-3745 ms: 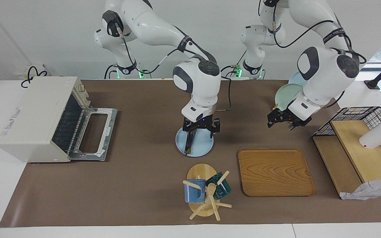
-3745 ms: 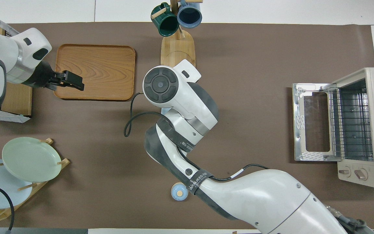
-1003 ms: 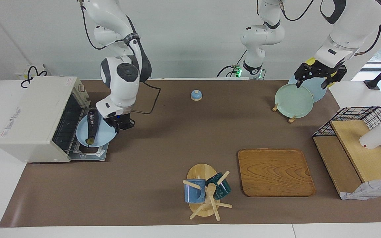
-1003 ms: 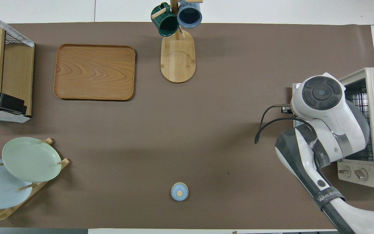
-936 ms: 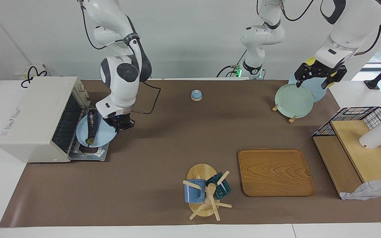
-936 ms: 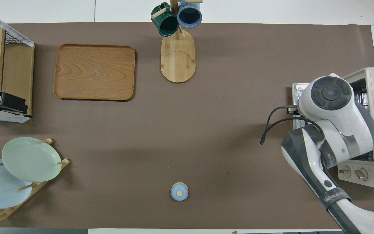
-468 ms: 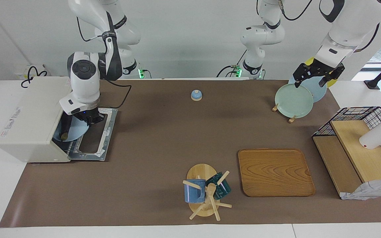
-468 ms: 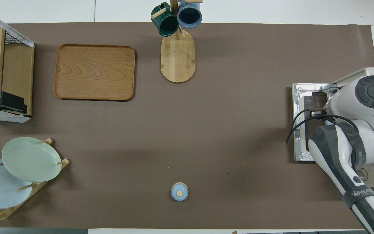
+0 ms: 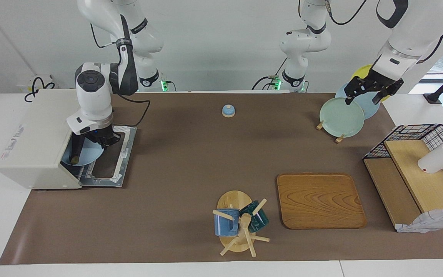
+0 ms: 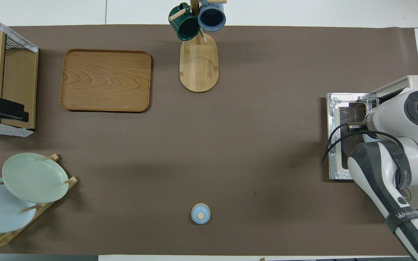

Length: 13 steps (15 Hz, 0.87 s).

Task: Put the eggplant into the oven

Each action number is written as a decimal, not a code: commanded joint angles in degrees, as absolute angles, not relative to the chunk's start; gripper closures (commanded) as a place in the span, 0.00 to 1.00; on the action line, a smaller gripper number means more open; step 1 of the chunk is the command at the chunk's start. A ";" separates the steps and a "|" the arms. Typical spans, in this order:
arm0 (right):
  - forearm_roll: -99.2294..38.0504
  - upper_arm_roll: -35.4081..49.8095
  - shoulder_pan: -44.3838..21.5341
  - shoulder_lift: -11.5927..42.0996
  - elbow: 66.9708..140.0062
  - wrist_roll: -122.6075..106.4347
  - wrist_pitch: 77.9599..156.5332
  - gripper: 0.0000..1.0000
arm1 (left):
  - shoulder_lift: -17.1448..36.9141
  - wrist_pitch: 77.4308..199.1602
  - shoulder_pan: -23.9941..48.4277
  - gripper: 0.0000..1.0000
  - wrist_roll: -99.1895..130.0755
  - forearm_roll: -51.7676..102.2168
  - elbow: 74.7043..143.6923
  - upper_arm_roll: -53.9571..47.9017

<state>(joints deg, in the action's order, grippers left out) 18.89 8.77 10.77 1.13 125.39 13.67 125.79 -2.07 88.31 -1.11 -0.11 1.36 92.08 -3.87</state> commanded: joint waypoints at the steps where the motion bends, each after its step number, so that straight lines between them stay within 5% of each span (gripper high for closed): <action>1: 17.14 9.58 12.04 -0.09 126.92 11.43 127.09 0.64 | -2.29 89.21 -0.44 0.00 -0.35 0.71 92.11 -3.78; 5: 16.53 9.84 11.08 -0.53 123.51 11.07 121.50 0.47 | -2.29 89.03 -0.18 0.00 -0.26 0.53 92.11 -3.69; 8: 8.37 9.75 8.53 1.22 115.85 10.81 116.36 0.48 | -2.20 89.03 -0.18 0.00 -0.26 0.44 92.11 -3.69; 11: 6.24 9.76 5.21 3.33 117.24 12.12 124.52 0.89 | -2.29 89.12 -0.18 0.00 -0.35 -1.58 92.11 -3.87; 13: 6.85 9.67 2.12 5.88 118.47 19.64 128.56 0.98 | -2.46 89.21 -0.26 0.00 -0.35 -1.49 92.28 -3.95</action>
<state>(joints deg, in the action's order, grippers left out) 7.28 9.53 4.45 2.57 117.44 14.62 124.01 -2.07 88.44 -0.93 -0.13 -0.14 92.03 -4.20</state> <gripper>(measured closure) 0.824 0.000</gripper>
